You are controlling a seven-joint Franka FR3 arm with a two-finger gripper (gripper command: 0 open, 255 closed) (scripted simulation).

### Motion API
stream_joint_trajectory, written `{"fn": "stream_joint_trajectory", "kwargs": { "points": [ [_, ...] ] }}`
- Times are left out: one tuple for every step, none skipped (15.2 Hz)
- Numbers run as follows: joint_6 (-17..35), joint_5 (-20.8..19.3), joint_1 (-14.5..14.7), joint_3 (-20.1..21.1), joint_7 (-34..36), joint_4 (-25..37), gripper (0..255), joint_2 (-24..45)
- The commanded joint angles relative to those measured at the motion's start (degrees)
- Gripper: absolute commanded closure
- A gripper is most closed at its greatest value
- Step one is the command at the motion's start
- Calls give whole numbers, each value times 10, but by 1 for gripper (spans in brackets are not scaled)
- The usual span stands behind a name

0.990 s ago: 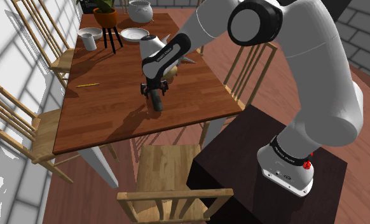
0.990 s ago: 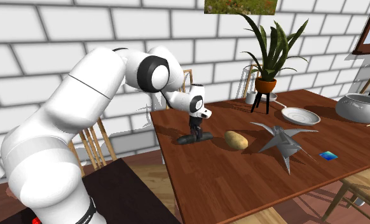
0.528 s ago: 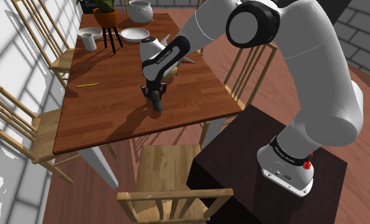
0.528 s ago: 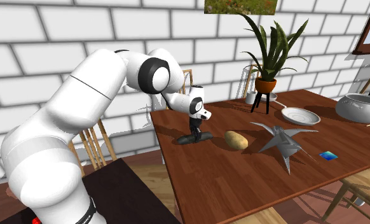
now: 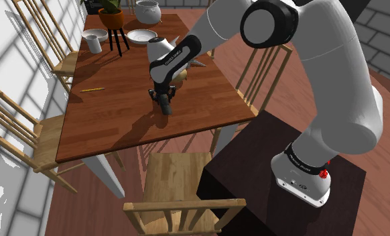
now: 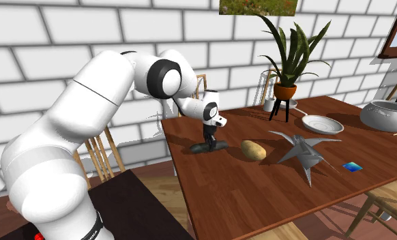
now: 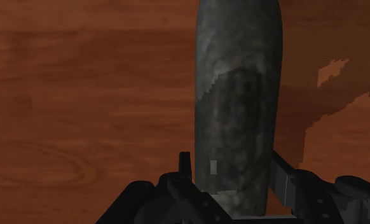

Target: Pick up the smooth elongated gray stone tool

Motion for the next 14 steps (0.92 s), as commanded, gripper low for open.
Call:
{"fn": "stream_joint_trajectory", "kwargs": {
  "points": [
    [-8, 1, -1, 1, -1, -4, 255, -13],
    [-12, 2, -2, 2, -2, -6, 255, -19],
    [-17, 2, -2, 2, -2, -8, 255, -25],
    [-21, 3, -3, 3, -2, -9, 255, -31],
    [-25, 3, -3, 4, -3, -11, 255, -36],
    [-29, 4, -4, 4, -3, -12, 255, -42],
    [-34, 5, -4, 5, -4, -14, 255, -48],
    [-38, 5, -4, 5, -4, -15, 255, -53],
    [-43, 6, -5, 6, -4, -16, 255, -59],
    [-47, 7, -5, 7, -5, -17, 255, -64],
    [-52, 7, -5, 7, -5, -17, 255, -70],
    [-57, 8, -6, 8, -6, -18, 255, -75],
    [-58, 8, -6, 8, -6, -18, 255, -76],
    [-58, 8, -6, 8, -6, -18, 255, -76]
  ]
}}
